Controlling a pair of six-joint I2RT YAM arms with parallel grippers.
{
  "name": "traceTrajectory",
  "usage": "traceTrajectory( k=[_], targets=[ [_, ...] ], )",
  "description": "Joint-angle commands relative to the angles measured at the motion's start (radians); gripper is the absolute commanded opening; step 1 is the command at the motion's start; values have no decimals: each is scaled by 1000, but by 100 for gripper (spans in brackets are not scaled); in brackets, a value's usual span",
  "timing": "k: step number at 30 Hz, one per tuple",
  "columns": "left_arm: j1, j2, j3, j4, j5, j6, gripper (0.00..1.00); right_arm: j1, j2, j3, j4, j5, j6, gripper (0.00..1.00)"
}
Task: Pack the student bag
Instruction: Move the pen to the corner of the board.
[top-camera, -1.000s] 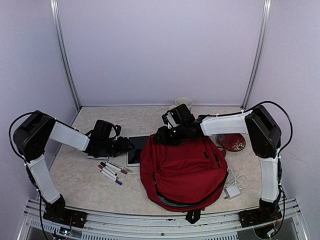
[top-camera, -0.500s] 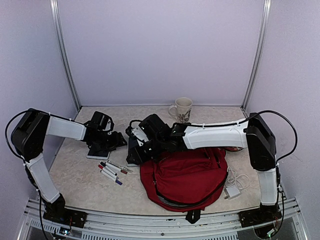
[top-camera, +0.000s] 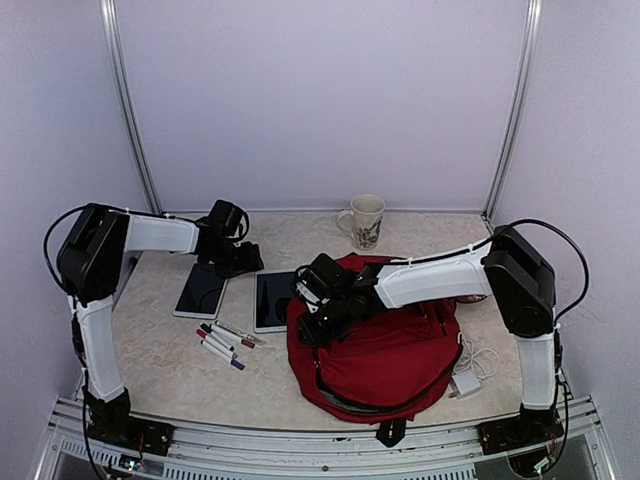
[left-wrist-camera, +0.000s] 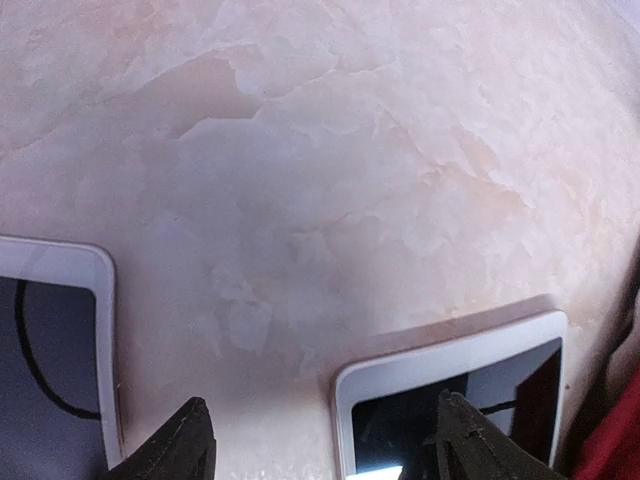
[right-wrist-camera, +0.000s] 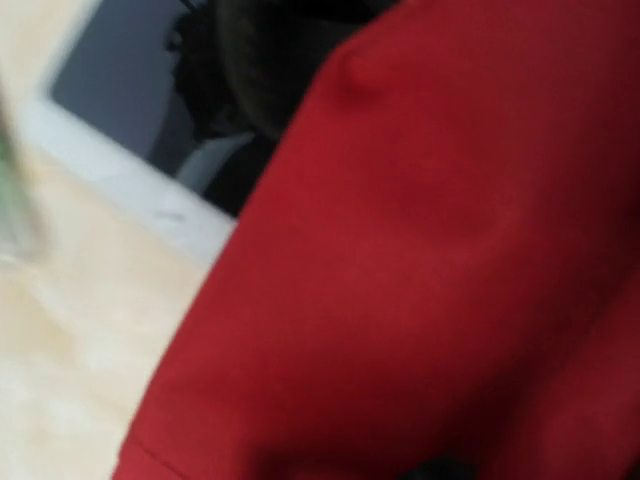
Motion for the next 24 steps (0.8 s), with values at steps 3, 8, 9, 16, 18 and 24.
traceTrajectory(
  k=[3,8,9,16,18,24],
  targets=[
    [-51,141,128,-119,-144,60,74,-120,-60,-99,-142,183,-11,41],
    [-49,218,254,-179,-180,82,75,-151,-91,-90,-139,188,-96,42],
    [-50,230,272,-184,-187,88,75,-148,-97,-84,-127,164,-116,42],
    [-98,294,316,-261,-256,139,61,-52,-104,21,-57,30,-226,44],
    [-111,274,257,-242,-247,140,57,-34,-94,38,-34,-11,-212,44],
    [-137,224,75,-172,-130,139,46,-30,-77,12,0,-59,-132,44]
  ],
)
